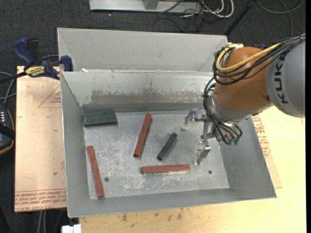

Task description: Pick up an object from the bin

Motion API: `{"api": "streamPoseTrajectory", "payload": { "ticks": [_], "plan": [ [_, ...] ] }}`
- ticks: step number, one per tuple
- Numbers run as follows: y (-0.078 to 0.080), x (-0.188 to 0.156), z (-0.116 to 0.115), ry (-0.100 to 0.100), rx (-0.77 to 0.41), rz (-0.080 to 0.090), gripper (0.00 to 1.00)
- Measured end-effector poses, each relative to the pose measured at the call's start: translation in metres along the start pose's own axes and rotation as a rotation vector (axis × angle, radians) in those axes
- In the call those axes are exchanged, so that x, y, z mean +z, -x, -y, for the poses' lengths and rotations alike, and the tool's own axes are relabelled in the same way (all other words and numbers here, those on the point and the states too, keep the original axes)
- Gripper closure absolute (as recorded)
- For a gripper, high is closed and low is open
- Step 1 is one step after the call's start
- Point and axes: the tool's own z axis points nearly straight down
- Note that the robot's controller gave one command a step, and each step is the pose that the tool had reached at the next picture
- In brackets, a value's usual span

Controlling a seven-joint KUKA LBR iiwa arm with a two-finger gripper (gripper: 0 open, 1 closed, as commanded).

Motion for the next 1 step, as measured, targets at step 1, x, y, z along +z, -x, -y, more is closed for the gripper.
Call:
{"api": "streamPoseTrajectory", "payload": {
  "ticks": [1],
  "plan": [
    [-0.0058, 0.0414, -0.0014, 0.002, -0.121, -0.009, 0.0]
  ]
}}
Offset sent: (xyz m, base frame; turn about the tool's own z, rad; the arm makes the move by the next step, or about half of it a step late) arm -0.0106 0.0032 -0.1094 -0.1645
